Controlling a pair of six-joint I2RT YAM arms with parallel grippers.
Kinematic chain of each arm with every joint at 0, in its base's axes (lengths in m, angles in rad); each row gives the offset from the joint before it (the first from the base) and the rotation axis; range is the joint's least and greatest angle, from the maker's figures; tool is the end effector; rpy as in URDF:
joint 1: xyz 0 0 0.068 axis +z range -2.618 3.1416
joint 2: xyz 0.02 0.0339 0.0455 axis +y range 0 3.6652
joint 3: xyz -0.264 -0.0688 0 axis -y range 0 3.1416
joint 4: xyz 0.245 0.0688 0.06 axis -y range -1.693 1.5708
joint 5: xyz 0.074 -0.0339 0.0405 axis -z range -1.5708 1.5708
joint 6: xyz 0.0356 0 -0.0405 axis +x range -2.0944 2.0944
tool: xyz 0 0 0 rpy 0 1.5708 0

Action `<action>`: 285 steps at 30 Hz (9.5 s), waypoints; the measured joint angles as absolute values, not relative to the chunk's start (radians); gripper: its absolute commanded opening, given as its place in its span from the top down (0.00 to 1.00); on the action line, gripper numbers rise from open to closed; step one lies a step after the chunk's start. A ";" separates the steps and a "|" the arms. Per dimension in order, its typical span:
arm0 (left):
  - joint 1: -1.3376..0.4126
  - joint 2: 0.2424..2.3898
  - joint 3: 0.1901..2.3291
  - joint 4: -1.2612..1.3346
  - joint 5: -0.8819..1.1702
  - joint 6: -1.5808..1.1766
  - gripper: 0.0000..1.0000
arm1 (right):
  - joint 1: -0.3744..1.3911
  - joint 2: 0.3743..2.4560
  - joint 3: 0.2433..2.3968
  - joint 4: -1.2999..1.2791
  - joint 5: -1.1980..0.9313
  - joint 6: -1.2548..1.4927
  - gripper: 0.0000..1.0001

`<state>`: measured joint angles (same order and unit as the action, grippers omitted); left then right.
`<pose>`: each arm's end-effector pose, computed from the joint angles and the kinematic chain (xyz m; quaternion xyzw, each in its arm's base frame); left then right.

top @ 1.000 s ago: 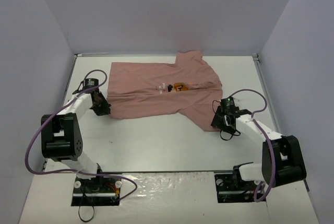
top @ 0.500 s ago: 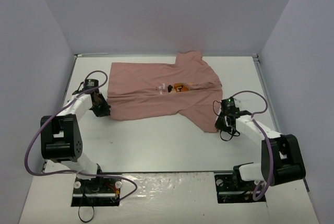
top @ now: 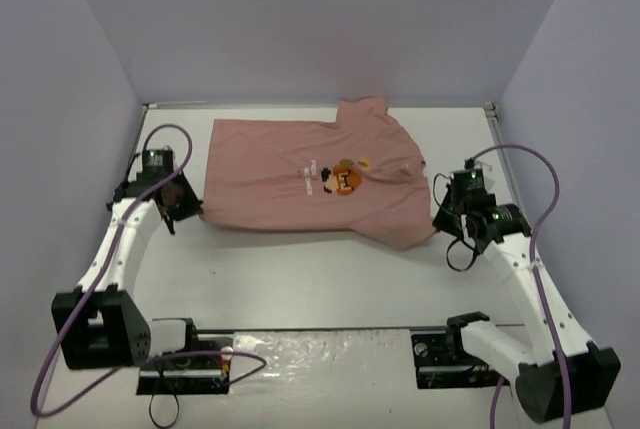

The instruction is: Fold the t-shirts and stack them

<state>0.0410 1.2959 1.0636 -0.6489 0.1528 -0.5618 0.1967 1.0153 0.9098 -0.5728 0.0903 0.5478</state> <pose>0.2700 0.0057 0.2853 -0.2539 0.9038 -0.1562 0.3072 0.2124 0.0391 0.3030 0.1766 0.8839 0.1189 0.4164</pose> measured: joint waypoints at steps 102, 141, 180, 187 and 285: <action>-0.104 1.246 0.867 -0.598 0.033 -0.480 0.57 | 0.238 1.566 0.959 -0.313 -0.118 0.573 0.56; -0.104 1.229 0.854 -0.591 0.024 -0.471 0.57 | 0.291 1.662 0.976 -0.183 -0.111 0.678 1.00; -0.122 1.583 1.044 -0.570 0.134 -0.631 0.57 | 0.124 1.410 1.021 -0.265 -0.120 0.415 0.47; -0.122 1.656 1.056 -0.574 0.129 -0.664 0.56 | 0.083 1.391 1.004 -0.273 -0.126 0.404 0.46; -0.070 1.657 0.989 -0.561 0.225 -0.606 0.59 | 0.119 1.602 0.862 -0.173 -0.201 0.470 0.58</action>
